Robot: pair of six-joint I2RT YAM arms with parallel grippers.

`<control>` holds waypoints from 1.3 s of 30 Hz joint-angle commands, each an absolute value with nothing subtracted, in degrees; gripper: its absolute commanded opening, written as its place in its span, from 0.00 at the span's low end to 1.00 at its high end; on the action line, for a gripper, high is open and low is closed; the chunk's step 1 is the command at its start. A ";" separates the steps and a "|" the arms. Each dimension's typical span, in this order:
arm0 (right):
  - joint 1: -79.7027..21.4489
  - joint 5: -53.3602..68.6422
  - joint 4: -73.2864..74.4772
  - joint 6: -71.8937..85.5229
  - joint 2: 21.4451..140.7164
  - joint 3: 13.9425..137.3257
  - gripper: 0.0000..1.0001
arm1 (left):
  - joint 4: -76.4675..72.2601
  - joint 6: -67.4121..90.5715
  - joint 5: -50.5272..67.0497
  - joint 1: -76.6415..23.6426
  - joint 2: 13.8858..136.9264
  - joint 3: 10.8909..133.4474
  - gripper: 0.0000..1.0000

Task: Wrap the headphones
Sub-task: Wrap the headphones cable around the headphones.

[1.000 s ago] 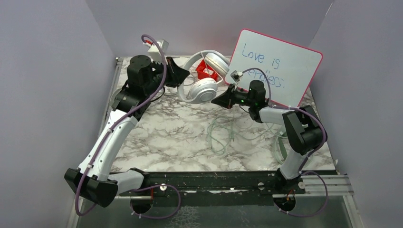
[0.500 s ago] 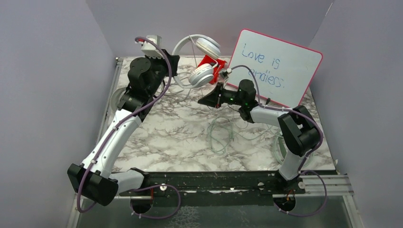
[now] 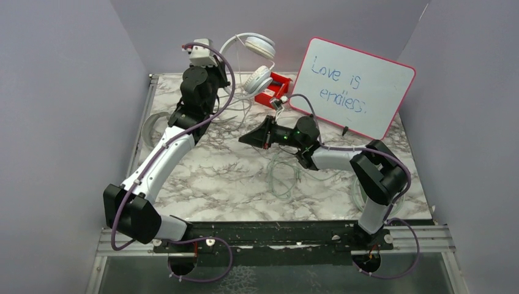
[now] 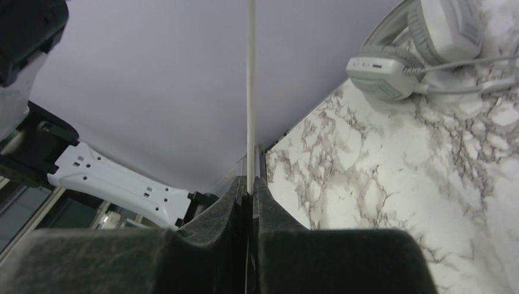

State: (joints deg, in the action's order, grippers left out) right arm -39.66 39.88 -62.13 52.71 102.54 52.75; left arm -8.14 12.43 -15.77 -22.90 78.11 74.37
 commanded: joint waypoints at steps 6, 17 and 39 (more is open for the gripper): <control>-44.97 37.84 -59.00 52.16 98.26 48.41 0.12 | -25.16 12.54 -24.00 -22.32 78.16 78.25 0.00; -51.97 28.95 -45.49 38.14 85.68 47.10 0.01 | -25.67 9.09 -27.07 -22.32 79.67 78.38 0.00; -55.28 33.36 -21.71 32.87 71.95 50.62 0.09 | -22.55 3.16 -29.85 -22.37 82.82 80.15 0.00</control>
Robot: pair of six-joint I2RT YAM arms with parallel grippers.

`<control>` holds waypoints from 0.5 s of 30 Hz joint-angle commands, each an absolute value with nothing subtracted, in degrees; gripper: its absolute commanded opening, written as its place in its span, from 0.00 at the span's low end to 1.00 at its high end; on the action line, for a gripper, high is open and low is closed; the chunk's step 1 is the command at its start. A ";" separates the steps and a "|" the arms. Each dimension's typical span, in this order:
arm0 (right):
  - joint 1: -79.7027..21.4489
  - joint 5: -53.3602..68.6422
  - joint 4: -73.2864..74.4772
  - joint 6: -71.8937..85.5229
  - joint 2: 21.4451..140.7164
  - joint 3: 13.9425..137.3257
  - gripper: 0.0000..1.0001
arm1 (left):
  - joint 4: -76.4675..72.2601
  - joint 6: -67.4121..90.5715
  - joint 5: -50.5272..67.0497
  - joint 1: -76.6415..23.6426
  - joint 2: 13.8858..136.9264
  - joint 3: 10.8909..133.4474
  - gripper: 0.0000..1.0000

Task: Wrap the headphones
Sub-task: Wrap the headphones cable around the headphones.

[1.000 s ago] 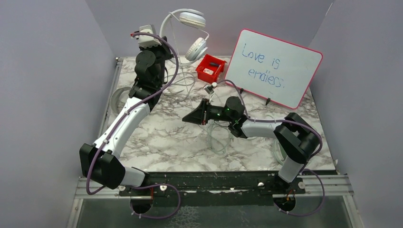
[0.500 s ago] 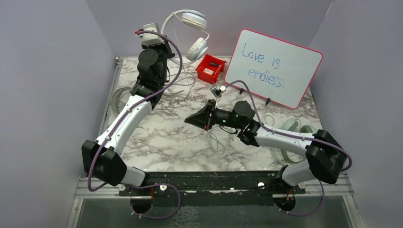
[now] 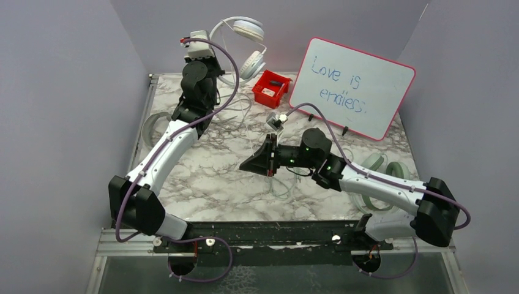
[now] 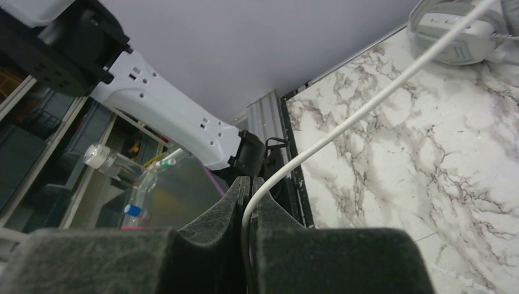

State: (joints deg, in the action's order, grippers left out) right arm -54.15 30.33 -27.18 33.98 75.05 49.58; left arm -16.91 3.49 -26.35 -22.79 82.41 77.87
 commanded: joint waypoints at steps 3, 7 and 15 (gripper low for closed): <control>-55.36 33.40 -20.92 32.55 71.23 50.14 0.04 | -22.52 2.80 -30.12 -22.32 83.05 80.46 0.00; -55.37 34.73 -23.03 33.81 71.41 48.93 0.03 | -22.50 3.04 -29.97 -22.32 82.75 80.70 0.00; -55.96 32.48 -21.33 33.89 68.52 46.61 0.01 | -22.52 1.59 -30.58 -22.23 83.38 81.69 0.00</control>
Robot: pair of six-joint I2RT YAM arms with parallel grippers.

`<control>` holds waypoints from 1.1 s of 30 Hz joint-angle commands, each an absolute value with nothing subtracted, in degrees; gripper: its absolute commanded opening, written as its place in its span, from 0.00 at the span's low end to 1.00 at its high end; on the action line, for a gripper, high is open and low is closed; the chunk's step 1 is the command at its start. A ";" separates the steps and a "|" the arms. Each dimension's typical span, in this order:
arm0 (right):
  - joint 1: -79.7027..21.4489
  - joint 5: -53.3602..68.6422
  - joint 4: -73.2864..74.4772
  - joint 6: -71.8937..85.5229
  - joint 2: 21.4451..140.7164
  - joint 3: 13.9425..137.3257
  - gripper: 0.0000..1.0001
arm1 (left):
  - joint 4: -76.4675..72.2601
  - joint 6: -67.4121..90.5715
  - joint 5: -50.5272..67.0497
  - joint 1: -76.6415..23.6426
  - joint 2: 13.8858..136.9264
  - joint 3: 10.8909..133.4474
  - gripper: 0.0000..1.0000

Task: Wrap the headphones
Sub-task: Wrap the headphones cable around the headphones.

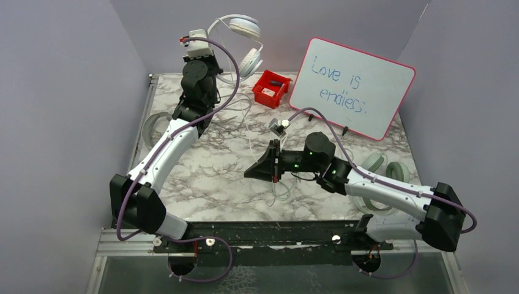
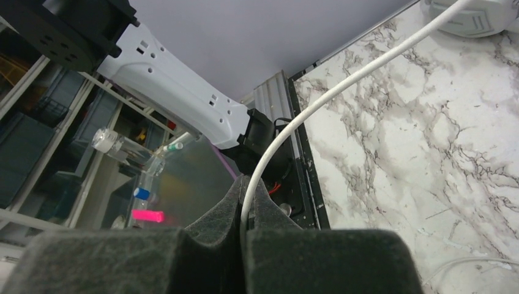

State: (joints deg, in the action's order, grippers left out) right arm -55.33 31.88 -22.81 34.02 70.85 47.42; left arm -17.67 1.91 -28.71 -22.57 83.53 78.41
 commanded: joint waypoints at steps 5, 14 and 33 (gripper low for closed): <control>-56.72 31.45 -20.81 34.11 67.42 45.79 0.10 | -22.56 1.46 -30.65 -22.21 83.91 82.16 0.00; -58.63 31.02 -17.70 33.74 64.08 44.54 0.04 | -22.42 0.26 -31.66 -21.89 85.20 83.83 0.00; -64.88 28.06 -16.53 34.28 60.95 42.38 0.01 | -22.37 -0.79 -35.93 -20.90 88.35 86.94 0.00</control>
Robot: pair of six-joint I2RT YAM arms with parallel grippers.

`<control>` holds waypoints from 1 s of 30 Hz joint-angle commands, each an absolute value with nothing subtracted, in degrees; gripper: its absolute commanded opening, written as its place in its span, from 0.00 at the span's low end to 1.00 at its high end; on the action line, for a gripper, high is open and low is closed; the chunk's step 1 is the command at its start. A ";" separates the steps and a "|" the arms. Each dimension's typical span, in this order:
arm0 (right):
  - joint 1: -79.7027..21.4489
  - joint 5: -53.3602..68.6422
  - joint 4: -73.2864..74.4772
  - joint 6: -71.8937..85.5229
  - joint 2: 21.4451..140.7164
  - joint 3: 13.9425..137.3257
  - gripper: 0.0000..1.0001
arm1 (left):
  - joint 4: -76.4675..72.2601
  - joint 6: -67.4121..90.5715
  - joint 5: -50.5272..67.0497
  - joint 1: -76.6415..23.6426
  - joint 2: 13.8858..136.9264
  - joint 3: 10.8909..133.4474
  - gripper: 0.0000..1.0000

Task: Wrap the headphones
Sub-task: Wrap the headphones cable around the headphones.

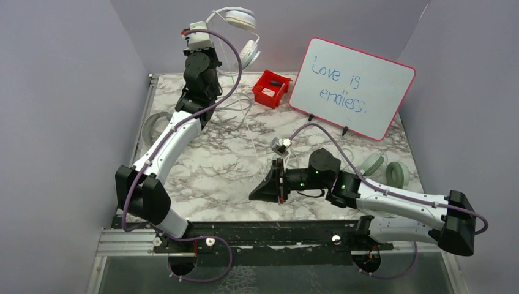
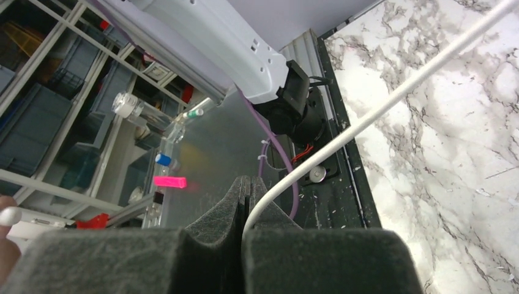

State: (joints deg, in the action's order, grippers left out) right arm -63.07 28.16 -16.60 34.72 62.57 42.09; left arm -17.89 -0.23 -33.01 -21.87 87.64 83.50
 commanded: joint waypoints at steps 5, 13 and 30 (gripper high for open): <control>-68.12 29.21 -12.24 30.79 61.53 48.53 0.00 | -22.35 -2.48 -35.10 -20.65 89.25 85.18 0.00; -68.20 26.26 10.50 18.33 65.55 73.10 0.01 | -22.35 -2.05 -29.88 -20.81 86.59 76.26 0.00; -68.12 0.79 48.54 -8.07 85.47 130.28 0.01 | -18.19 -1.27 -18.76 -22.68 77.19 62.94 0.00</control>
State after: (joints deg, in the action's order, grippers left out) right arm -67.57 7.62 44.16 -0.99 86.26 127.15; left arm -16.95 -2.85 -23.75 -22.72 81.30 63.79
